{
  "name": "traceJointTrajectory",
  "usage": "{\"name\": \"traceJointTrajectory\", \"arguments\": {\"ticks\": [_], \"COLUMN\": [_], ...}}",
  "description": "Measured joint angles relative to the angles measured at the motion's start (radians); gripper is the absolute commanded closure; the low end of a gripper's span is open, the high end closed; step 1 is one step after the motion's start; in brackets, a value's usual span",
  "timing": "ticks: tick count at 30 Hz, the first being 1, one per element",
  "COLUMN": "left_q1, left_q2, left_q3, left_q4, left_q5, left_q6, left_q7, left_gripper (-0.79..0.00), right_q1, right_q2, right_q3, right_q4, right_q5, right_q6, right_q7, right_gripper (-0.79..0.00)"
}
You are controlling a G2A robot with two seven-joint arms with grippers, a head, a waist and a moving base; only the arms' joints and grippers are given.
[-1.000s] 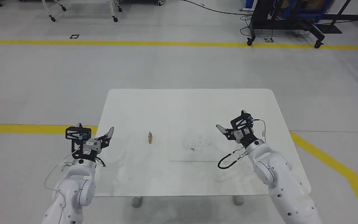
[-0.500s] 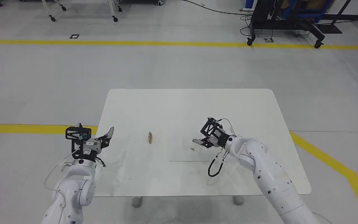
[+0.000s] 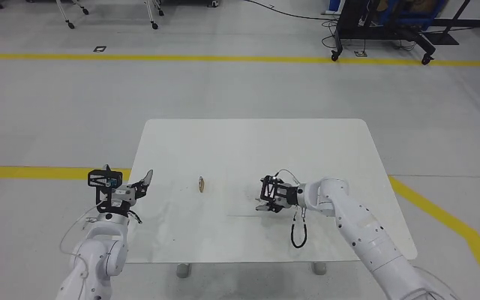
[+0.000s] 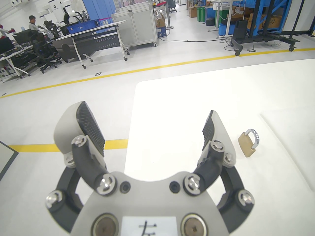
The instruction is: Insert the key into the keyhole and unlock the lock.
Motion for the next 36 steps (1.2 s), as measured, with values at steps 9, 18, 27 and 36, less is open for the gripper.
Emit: {"name": "traceJointTrajectory", "arguments": {"ticks": [9, 18, 27, 36], "left_q1": [0.0, 0.0, 0.0, 0.0], "left_q2": [0.0, 0.0, 0.0, 0.0], "left_q3": [0.0, 0.0, 0.0, 0.0], "left_q4": [0.0, 0.0, 0.0, 0.0], "left_q5": [0.0, 0.0, 0.0, 0.0], "left_q6": [0.0, 0.0, 0.0, 0.0], "left_q7": [0.0, 0.0, 0.0, 0.0], "left_gripper": [-0.785, -0.785, -0.785, -0.785], "right_q1": [0.027, 0.013, -0.04, -0.045], "right_q2": [-0.006, 0.005, 0.031, 0.034], "right_q3": [-0.046, -0.036, 0.015, 0.03], "right_q4": [0.002, -0.05, -0.094, -0.084], "right_q5": [-0.029, -0.037, -0.095, -0.085], "right_q6": [0.035, 0.019, 0.034, 0.035], "right_q7": [0.056, 0.048, -0.129, -0.166], "right_gripper": [0.0, 0.0, 0.0, 0.0]}}
